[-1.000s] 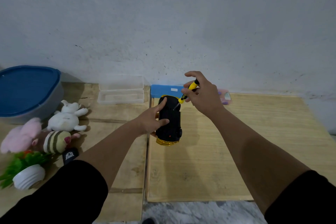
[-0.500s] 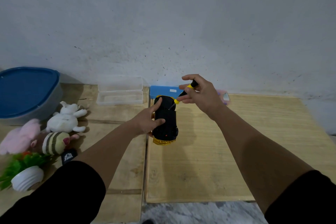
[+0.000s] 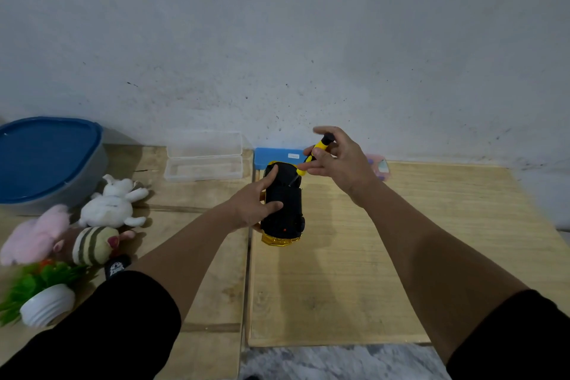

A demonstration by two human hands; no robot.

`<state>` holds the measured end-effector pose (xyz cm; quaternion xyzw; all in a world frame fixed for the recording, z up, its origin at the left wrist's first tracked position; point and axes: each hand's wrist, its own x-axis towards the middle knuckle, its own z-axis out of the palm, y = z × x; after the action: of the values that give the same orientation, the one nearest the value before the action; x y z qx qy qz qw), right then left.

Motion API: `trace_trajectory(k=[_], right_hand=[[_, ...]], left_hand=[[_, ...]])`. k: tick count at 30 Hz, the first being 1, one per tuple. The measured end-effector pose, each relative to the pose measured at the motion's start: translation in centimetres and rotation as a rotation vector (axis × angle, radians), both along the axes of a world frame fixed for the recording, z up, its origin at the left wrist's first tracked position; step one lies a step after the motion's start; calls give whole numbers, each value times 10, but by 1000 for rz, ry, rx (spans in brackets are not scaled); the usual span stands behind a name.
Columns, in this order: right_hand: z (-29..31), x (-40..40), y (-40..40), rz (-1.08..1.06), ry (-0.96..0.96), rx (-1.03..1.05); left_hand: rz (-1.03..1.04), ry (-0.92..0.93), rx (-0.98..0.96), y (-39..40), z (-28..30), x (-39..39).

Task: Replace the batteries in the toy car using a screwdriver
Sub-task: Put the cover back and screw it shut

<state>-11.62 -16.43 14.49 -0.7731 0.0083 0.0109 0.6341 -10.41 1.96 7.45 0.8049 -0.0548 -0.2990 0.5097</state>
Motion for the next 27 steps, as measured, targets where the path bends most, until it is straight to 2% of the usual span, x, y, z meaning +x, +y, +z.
trace_trajectory(k=[10,15,22,27], right_hand=[[2,-1,0,6,8,-9],[0,-3,-4,17,87,103],[-4,-6,-4,-42,34,47],[-5,-8,-2,10,52,80]], left_hand=[[-49,10,-7,-7,-1,-6],[-15,8,2,-2,0,-3],[-39,0,4,-2,-1,-7],[-71,-18,6,-4,1,-8]])
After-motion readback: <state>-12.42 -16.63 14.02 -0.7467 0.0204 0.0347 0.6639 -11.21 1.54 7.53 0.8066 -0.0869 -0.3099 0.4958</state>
